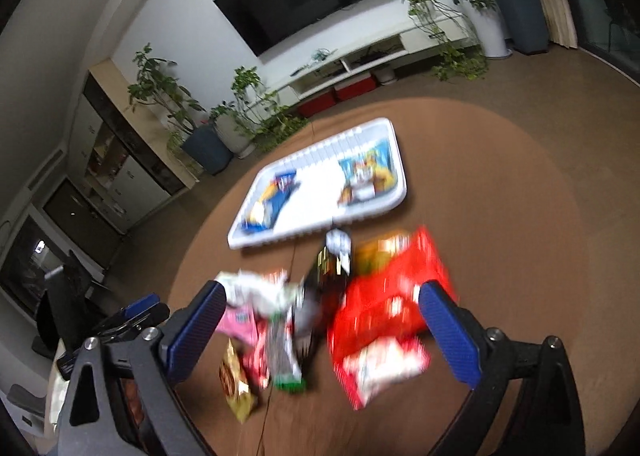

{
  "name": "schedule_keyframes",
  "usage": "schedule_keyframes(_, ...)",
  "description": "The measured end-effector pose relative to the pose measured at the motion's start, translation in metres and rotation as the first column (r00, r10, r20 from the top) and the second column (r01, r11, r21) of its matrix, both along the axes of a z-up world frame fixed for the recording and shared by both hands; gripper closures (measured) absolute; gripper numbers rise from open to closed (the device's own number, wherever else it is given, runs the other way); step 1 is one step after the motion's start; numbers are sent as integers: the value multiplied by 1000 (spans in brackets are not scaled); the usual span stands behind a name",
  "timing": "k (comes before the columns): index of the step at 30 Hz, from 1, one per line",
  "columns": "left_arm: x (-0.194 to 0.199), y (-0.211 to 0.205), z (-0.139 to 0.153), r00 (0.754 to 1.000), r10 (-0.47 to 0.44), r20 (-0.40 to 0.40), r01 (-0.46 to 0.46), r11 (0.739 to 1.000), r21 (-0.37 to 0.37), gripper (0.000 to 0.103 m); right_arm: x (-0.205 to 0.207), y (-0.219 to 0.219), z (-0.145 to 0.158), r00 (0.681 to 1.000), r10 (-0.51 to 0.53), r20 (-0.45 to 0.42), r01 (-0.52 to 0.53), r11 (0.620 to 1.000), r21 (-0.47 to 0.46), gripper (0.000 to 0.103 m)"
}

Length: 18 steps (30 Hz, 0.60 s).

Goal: Organize snacks
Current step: 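Move the left gripper back to the pile and grasp the gold-and-red pie packet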

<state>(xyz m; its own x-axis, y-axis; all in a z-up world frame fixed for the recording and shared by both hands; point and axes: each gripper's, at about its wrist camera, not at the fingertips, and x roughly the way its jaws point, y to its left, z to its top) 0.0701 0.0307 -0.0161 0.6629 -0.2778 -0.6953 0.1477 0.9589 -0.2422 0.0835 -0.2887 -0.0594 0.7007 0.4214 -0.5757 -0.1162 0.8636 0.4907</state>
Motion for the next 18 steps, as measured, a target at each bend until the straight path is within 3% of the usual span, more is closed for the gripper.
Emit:
schedule_keyframes(6, -23, -42, -30, 997, 8, -83, -3, 998, 60, 0, -24, 25, -17, 1000, -8, -25, 6, 998, -60, 12)
schedule_keyframes(12, -15, -59, -42, 987, 82, -139, -66, 991, 119, 0, -29, 30, -23, 999, -5, -33, 3, 998, -64, 13)
schedule_keyframes(18, 0, -72, -54, 981, 92, -172, -56, 977, 204, 0, -33, 34, -28, 999, 5, -44, -8, 998, -66, 13)
